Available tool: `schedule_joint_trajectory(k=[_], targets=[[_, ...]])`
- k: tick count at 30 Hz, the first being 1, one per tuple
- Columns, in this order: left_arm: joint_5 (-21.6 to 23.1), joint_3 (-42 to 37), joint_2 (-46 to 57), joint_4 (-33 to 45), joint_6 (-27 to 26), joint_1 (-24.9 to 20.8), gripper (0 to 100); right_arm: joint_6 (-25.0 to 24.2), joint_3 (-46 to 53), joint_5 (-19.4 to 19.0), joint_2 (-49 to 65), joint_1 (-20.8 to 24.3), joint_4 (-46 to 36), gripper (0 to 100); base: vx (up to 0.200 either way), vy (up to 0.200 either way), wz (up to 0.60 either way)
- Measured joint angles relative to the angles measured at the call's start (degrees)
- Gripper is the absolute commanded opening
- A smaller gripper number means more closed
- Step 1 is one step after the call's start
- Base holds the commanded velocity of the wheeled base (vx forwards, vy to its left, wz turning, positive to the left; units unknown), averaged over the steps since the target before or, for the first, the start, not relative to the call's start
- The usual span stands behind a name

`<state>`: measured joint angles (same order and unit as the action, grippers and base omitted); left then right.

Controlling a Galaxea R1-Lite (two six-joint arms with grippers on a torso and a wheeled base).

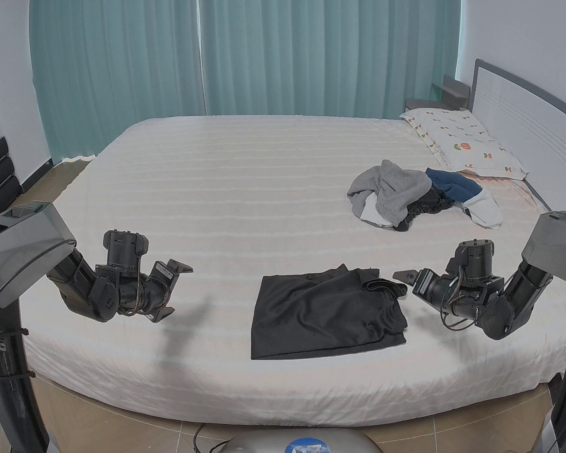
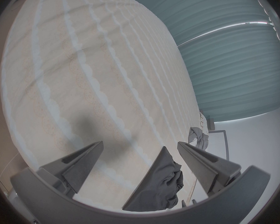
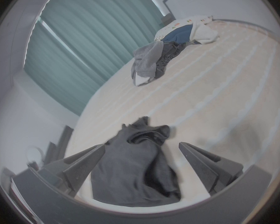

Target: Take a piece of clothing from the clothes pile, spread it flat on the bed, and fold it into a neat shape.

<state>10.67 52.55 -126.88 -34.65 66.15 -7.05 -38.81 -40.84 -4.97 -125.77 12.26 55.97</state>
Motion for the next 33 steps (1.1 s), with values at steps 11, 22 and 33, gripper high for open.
schedule_joint_trajectory(k=[11,22,33], targets=[[-1.43,-0.38,-0.49,-0.96,0.01,-0.34,100,-13.39,-5.57,-5.39,-2.45,4.38,0.22,100,0.109,0.000,0.00],[-4.32,-0.73,-1.27,-2.57,-0.98,-1.41,100,-13.54,-4.47,-5.45,-4.68,8.02,0.28,100,0.000,0.000,0.00],[-4.35,-0.93,-1.68,-3.01,-0.98,-1.57,100,-13.49,-11.06,-2.72,-9.62,8.96,1.16,100,0.000,0.000,0.00]])
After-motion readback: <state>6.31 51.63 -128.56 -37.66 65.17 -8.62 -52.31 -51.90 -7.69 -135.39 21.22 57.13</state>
